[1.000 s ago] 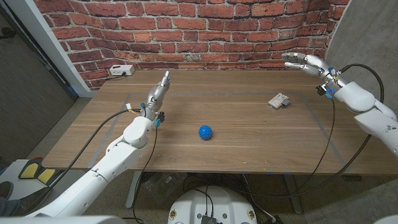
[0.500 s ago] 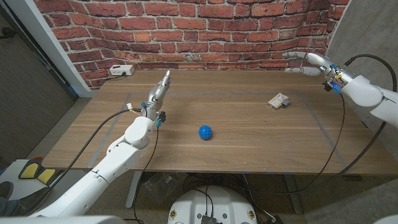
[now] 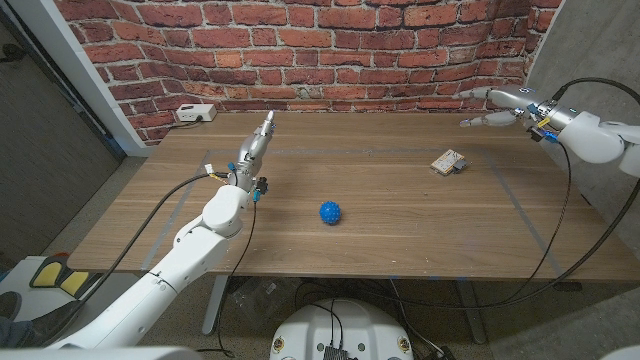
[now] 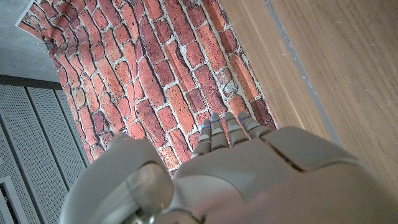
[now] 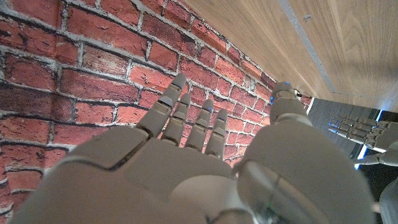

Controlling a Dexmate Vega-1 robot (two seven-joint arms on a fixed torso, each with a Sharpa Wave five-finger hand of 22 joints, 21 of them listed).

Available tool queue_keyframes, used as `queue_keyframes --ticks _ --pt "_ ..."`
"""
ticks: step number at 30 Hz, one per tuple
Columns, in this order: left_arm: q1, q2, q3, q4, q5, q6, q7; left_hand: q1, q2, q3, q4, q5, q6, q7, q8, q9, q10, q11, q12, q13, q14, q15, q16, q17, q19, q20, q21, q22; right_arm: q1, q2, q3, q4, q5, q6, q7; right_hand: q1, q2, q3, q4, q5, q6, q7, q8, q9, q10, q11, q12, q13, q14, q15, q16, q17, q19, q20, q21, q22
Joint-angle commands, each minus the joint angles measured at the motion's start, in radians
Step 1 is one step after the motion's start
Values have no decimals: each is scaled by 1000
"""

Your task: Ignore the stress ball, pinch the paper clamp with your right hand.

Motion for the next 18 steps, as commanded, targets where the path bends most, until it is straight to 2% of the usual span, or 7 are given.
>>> queue_keyframes --ticks 1,8,18 --pt "-1 -9 -4 8 5 2 14 3 -1 -7 -1 1 11 0 -2 1 11 -4 -2 6 7 -5 -2 3 -5 -10 -3 3 96 -39 -106 -18 -193 -46 -59 20 -3 5 3 5 -7 -2 -3 0 -12 1 -6 2 -5 -1 4 4 9 -10 -1 2" --pt "1 -14 -6 9 4 3 22 3 0 -8 -1 1 13 0 -2 1 11 -7 -3 6 6 -6 -3 3 -5 -10 -5 4 151 -55 -161 -33 -281 -55 -53 32 -4 8 2 8 -10 0 -3 0 -17 5 -7 2 -7 -1 5 4 10 -10 -2 2" --pt "9 -23 -4 20 -1 -10 22 4 2 -10 -1 0 15 -1 -3 1 12 -6 -4 6 7 -4 -3 3 -6 -8 -9 4 188 -76 -210 -70 -375 -77 -43 47 -10 10 3 11 -18 6 -3 1 -32 7 -12 2 -15 0 5 4 11 -9 -4 2"
